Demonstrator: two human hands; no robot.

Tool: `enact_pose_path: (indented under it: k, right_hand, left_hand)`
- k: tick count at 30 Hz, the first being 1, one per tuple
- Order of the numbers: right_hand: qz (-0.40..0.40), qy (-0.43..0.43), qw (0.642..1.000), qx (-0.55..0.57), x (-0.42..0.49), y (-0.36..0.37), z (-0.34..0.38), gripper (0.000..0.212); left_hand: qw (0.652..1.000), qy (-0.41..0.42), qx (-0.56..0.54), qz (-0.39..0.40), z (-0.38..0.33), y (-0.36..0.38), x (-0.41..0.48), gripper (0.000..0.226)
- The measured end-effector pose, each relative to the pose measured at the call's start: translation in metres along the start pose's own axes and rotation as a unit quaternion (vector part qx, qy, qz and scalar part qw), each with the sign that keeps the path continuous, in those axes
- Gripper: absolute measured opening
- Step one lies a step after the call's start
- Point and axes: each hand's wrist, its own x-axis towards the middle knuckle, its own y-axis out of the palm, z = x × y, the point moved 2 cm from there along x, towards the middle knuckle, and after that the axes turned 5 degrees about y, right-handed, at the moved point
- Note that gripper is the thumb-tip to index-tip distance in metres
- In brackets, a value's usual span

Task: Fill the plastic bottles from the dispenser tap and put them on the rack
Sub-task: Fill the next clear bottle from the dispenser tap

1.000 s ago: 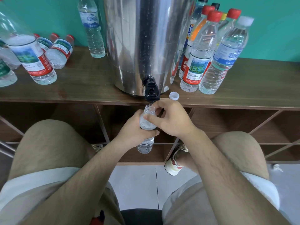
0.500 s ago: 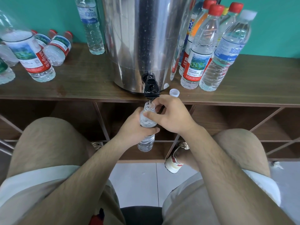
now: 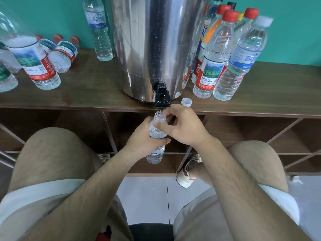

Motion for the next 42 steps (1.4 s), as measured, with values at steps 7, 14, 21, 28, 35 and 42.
enact_pose_path:
  k: [7, 14, 21, 28, 35, 42]
  right_hand:
    - [0.019, 0.014, 1.000, -0.012, -0.001, -0.003, 0.001, 0.037]
    - [-0.092, -0.075, 0.993, 0.005, -0.014, -0.026, 0.011, 0.043]
    - [-0.202, -0.283, 0.937, -0.043, -0.017, -0.030, 0.033, 0.031]
    - [-0.173, -0.302, 0.937, -0.031, -0.012, -0.029, 0.032, 0.026]
    - [-0.187, -0.285, 0.940, -0.024, -0.014, -0.034, 0.036, 0.023]
    - [-0.219, -0.203, 0.954, 0.003, 0.001, -0.043, 0.054, 0.025]
  left_hand:
    - [1.000, 0.000, 0.008, -0.003, -0.002, -0.001, -0.001, 0.071]
    - [1.000, -0.007, 0.021, -0.017, -0.003, -0.002, -0.002, 0.066]
    - [1.000, 0.001, 0.021, -0.005, -0.005, -0.003, -0.003, 0.064]
    - [0.999, -0.005, 0.027, -0.019, -0.002, -0.003, -0.001, 0.066]
    - [0.999, -0.007, 0.032, -0.014, -0.002, -0.003, -0.001, 0.066]
    - [1.000, -0.008, 0.019, -0.014, 0.000, -0.003, -0.001, 0.065]
